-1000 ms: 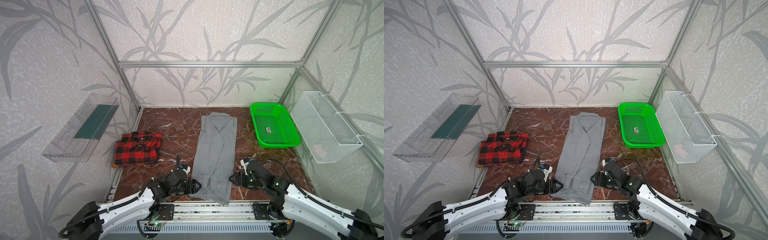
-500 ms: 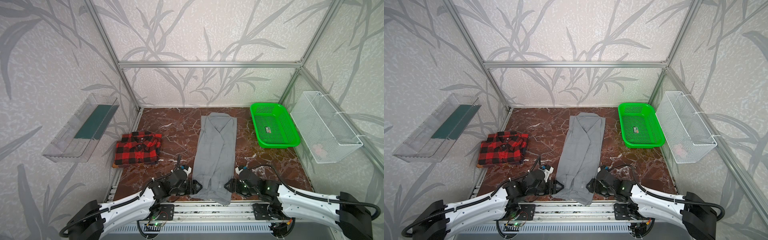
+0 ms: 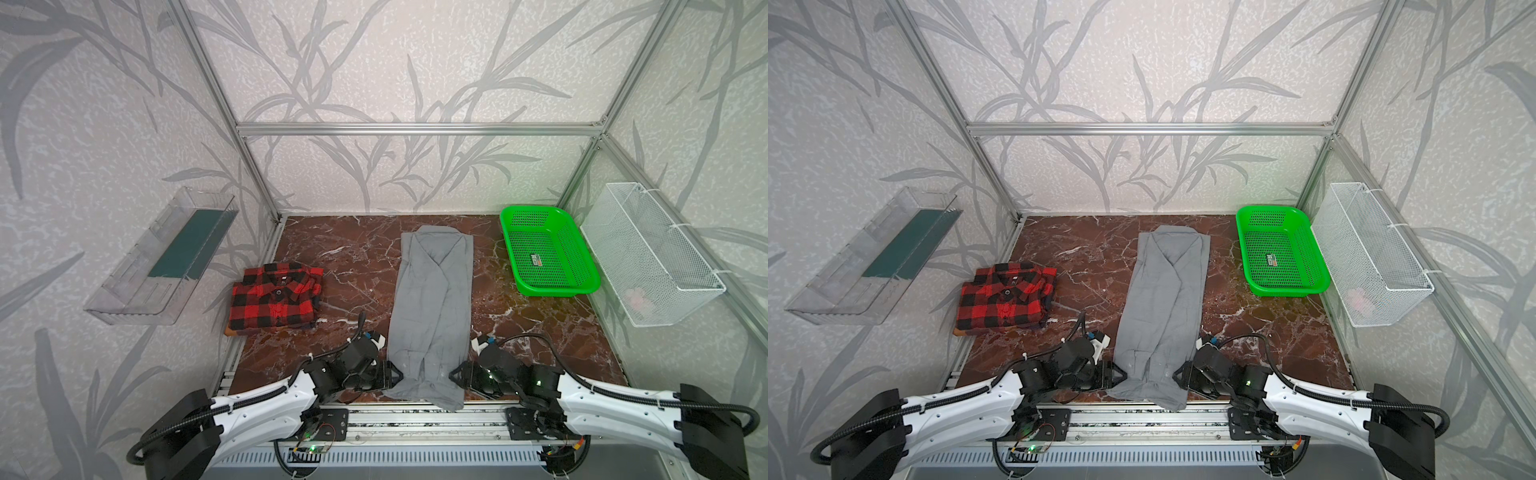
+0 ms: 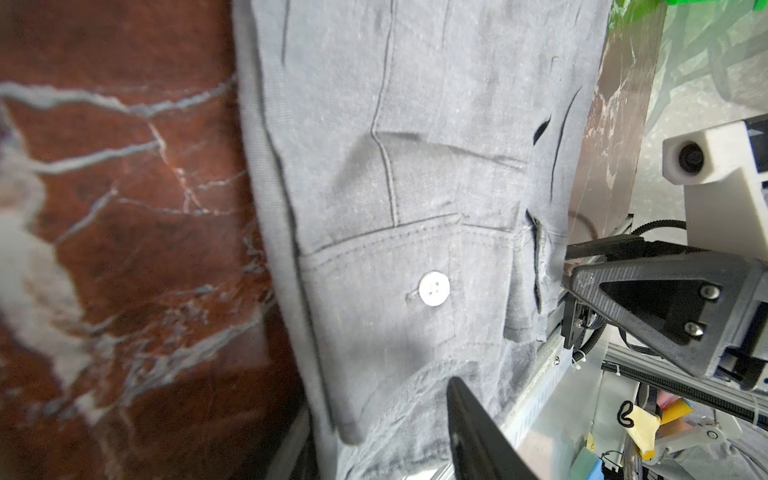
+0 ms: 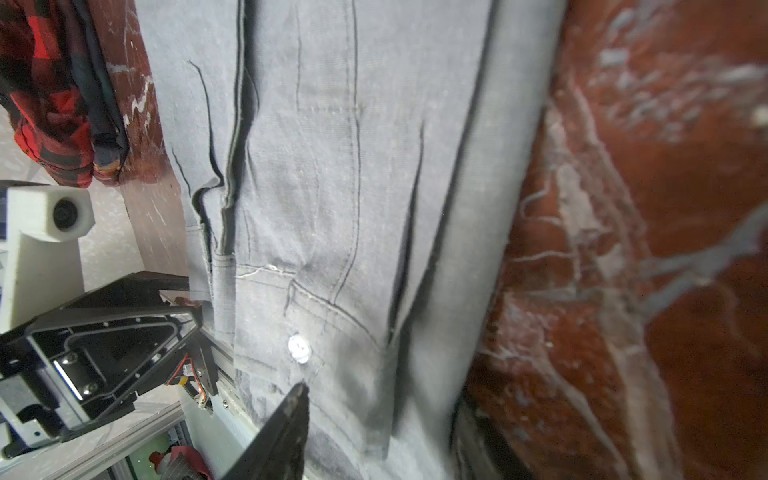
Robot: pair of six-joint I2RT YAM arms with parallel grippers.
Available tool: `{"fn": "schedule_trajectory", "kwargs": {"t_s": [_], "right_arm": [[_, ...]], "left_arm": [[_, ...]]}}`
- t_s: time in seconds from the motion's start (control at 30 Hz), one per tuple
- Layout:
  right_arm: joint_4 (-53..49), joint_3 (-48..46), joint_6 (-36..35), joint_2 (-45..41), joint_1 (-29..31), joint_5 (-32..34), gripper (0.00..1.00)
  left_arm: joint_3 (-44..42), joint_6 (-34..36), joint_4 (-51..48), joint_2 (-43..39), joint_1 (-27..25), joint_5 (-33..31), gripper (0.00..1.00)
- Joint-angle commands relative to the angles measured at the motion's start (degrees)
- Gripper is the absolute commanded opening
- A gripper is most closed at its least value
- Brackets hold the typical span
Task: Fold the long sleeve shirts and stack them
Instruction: 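Move both grippers to the near hem and pinch its two corners, then lift the near hem with both grippers and fold it toward the collar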
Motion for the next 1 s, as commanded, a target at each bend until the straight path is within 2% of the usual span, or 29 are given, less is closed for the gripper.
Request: {"fn": "schedule_trajectory", "kwargs": {"t_s": [0.0,0.17,0.3,0.5,0.63,0.8,0.97], "right_arm": [[-4.38,-0.91,0.59,-2.08,0.58,1.52,0.52],[-1.26,-1.88,0.51,0.34,0.55,0.99,0.51],[2.08,-2.6,0.72,2.98,0.62,0.31,0.45],[2.2,-3.19,-0.16,1.57,0.6,1.5,0.25],[-0.64,-1.62,-1.96,0.2,0.57,2.32,0.12],[-2.84,-1.02,-2.81,-1.85,0.62,3.22,0.0],[-3.3,-0.65,-3.14,-3.61,0.57,3.52,0.0]], "left_arm": [[-1.91,-0.24,-7.27,3.46,-0.29,0.21,0.47],[-1.04,-0.03,-6.44,5.5,-0.31,0.02,0.43],[-0.24,0.17,-6.01,6.87,-0.35,0.28,0.36],[0.13,-0.35,-3.66,9.25,-0.31,1.07,0.19],[1.51,-0.08,-4.32,9.94,-0.31,1.3,0.0],[2.66,-1.11,-4.94,7.82,-0.35,0.72,0.0],[4.71,-3.17,-5.43,5.18,-0.95,0.69,0.0]]}}
